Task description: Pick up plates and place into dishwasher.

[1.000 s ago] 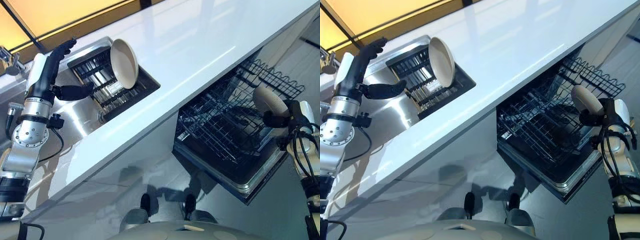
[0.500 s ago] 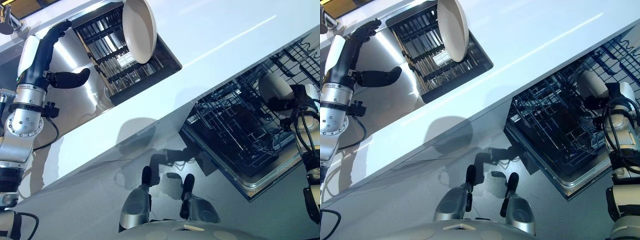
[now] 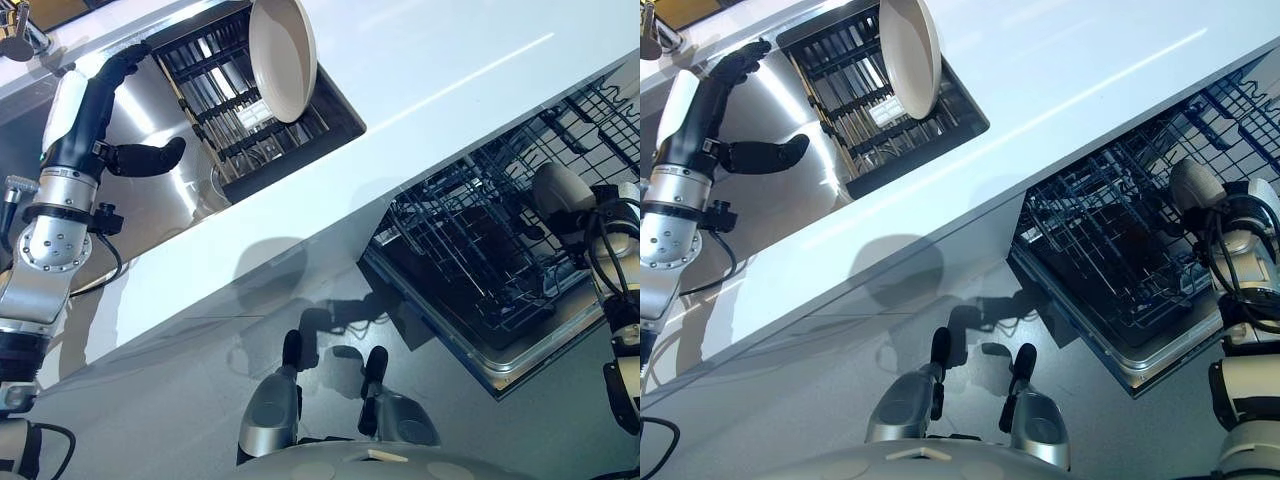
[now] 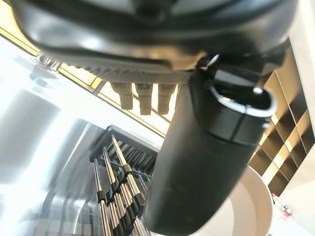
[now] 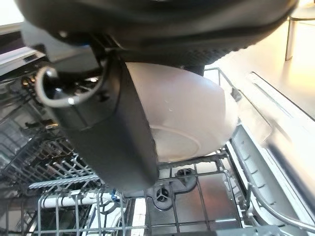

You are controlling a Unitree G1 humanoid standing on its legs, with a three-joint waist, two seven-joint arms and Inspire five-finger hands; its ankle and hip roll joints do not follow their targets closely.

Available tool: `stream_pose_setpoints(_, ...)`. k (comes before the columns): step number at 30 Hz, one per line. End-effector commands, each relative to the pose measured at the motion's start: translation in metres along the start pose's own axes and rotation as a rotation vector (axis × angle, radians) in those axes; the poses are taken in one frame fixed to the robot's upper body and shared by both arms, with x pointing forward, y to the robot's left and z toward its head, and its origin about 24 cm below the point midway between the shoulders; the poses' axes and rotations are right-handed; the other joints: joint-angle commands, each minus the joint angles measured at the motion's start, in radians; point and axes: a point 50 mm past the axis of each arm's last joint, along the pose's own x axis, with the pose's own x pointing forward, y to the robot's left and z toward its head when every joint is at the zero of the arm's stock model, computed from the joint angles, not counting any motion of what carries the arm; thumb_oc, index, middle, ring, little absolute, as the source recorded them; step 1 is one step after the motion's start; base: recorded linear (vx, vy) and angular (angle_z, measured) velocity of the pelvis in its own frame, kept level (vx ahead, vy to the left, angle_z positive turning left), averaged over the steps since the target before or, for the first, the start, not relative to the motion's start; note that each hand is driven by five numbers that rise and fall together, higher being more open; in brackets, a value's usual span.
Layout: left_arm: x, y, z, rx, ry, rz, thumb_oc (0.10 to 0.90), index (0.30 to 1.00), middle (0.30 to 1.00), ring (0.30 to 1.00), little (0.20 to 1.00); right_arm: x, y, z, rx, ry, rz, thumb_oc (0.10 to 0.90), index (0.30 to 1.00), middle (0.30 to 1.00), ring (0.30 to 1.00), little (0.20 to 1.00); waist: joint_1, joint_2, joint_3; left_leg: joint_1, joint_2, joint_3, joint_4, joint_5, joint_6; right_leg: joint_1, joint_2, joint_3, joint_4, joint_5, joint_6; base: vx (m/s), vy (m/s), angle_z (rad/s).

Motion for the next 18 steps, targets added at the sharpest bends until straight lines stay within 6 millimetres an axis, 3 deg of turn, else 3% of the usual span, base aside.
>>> stream_pose_setpoints(1,0.019,0.041,0.029,-0.006,-0.163,0.189,0.800,0.900,0.900,0.900,0.900,0.001,-0.048,0.030,-0.130,-0.142,-0.188,0.800,0.900,0.900,0.900,0.900,-0.006,0.016,-0.054,-0.027,-0.069,0.036,0.060,-0.088,0.052,-0.079,0.054,0.006,0.249,-0.207,-0.043,0.00,0.000,0.00)
stream_pose_setpoints(18,-0.002,0.031,0.015,0.003,-0.120,0.149,0.800,0.900,0.900,0.900,0.900,-0.026,-0.043,0.059,-0.133,-0.473,-0.276,0.800,0.900,0.900,0.900,0.900,-0.028,-0.003,-0.118,0.043,-0.076,0.058,0.024,-0.098,0.061,-0.018,0.058,0.021,0.200,-0.190,-0.020,0.00,0.018,-0.02)
